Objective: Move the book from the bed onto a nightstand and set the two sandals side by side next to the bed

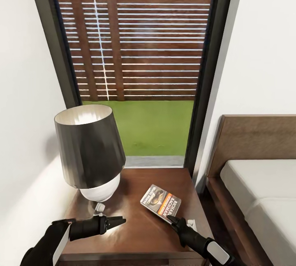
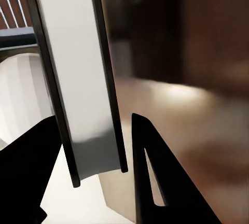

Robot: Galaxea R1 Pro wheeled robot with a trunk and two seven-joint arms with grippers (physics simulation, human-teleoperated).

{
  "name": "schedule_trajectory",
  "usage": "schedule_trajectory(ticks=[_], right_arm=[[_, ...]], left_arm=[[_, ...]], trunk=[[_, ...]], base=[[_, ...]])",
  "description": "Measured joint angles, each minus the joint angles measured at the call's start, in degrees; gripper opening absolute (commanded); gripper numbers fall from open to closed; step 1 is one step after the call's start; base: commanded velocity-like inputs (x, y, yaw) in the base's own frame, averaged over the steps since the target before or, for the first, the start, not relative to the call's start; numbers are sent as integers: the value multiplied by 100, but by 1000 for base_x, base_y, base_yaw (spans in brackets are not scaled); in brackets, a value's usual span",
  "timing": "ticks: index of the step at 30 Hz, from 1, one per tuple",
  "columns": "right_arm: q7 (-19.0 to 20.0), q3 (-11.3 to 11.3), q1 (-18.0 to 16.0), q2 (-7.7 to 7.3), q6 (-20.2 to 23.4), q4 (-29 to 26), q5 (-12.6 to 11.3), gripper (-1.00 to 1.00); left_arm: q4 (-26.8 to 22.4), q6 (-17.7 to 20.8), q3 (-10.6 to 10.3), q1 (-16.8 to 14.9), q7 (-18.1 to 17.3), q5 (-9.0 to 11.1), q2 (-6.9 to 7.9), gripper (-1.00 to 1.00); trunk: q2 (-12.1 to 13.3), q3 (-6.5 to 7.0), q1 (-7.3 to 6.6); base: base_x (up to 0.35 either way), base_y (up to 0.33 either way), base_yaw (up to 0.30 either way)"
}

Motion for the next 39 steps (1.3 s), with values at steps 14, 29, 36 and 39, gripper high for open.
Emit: schedule_trajectory(ticks=[14, 29, 36, 39], right_arm=[[-83, 44, 5, 0, -15, 30, 58, -100], [-86, 50, 5, 0, -13, 30, 56, -100], [-86, 48, 5, 2, -12, 29, 53, -100], [-86, 49, 5, 6, -12, 29, 54, -100]], left_arm=[[9, 3, 7, -1, 0, 6, 0, 100], [9, 8, 7, -1, -3, 5, 8, 100], [9, 4, 7, -1, -7, 5, 8, 100], [9, 4, 14, -1, -9, 5, 8, 100]], trunk=[[80, 34, -41], [202, 88, -108], [202, 88, -108], [202, 88, -108]], base=[[0, 0, 0], [0, 0, 0], [0, 0, 0], [0, 0, 0]])
